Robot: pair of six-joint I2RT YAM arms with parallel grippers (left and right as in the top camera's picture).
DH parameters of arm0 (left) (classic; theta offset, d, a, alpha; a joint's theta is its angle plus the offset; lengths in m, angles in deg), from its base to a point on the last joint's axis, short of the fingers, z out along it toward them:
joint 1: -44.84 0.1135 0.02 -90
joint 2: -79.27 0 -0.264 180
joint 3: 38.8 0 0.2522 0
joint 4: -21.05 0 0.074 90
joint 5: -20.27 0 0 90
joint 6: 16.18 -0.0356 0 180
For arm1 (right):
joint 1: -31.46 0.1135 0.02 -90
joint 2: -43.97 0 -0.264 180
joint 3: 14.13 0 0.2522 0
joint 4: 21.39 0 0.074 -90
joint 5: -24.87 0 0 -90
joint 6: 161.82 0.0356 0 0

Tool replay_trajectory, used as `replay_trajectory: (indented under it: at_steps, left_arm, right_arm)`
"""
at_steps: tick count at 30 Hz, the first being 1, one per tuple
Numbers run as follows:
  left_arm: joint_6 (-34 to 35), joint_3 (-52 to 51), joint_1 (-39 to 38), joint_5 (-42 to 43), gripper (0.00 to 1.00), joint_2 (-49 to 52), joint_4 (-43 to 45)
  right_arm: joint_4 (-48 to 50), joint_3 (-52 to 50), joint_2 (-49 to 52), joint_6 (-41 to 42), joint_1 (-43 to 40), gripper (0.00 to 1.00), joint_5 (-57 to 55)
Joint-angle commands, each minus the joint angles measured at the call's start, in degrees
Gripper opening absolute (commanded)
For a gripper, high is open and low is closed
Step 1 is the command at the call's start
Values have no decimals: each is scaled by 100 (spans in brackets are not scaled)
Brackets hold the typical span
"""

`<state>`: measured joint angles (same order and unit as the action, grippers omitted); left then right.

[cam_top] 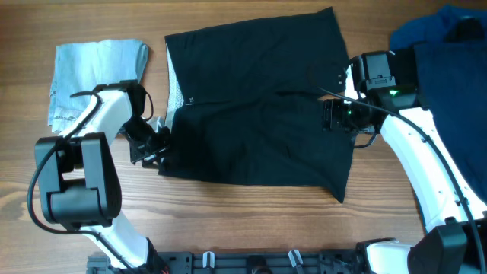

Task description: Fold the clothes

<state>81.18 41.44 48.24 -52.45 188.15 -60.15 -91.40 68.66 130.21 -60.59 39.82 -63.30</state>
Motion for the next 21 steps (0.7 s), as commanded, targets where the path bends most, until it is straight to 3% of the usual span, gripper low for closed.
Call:
replay_trajectory:
  at_steps: [1, 4, 7, 9, 15, 16, 17, 18, 19, 21]
  left_arm:
    - [555, -431, 26, -518, 36, 63, 101]
    - [555, -651, 26, -538, 34, 63, 140]
    - [560, -669, 26, -535, 12, 63, -24]
    - [599, -645, 26, -535, 4, 37, -157]
    - [726, -234, -39, -498, 6, -962, -223]
    - [719, -234, -39, -503, 18, -1220, -37]
    - [713, -234, -39, -518, 20, -1362, 146]
    - [678, -234, -42, -516, 9, -1445, 396]
    - [680, -234, -46, -505, 4, -1440, 560]
    - [680, -295, -81, -380, 4, -1338, 905]
  right_arm:
    - [-35, 81, 57, -70, -24, 75, -96]
    - [-31, 81, 57, -70, -24, 78, -98]
    - [-37, 81, 57, -68, -24, 78, -96]
    - [-50, 81, 57, -70, -24, 79, -96]
    - [-66, 81, 57, -70, -24, 80, -96]
    - [-66, 81, 57, -66, -24, 80, -96]
    - [-52, 81, 57, -66, -24, 80, -96]
    - [-33, 81, 57, -59, -24, 80, -96]
    - [-28, 81, 57, -57, -24, 80, -94]
    - [-31, 81, 57, -61, -24, 80, -96]
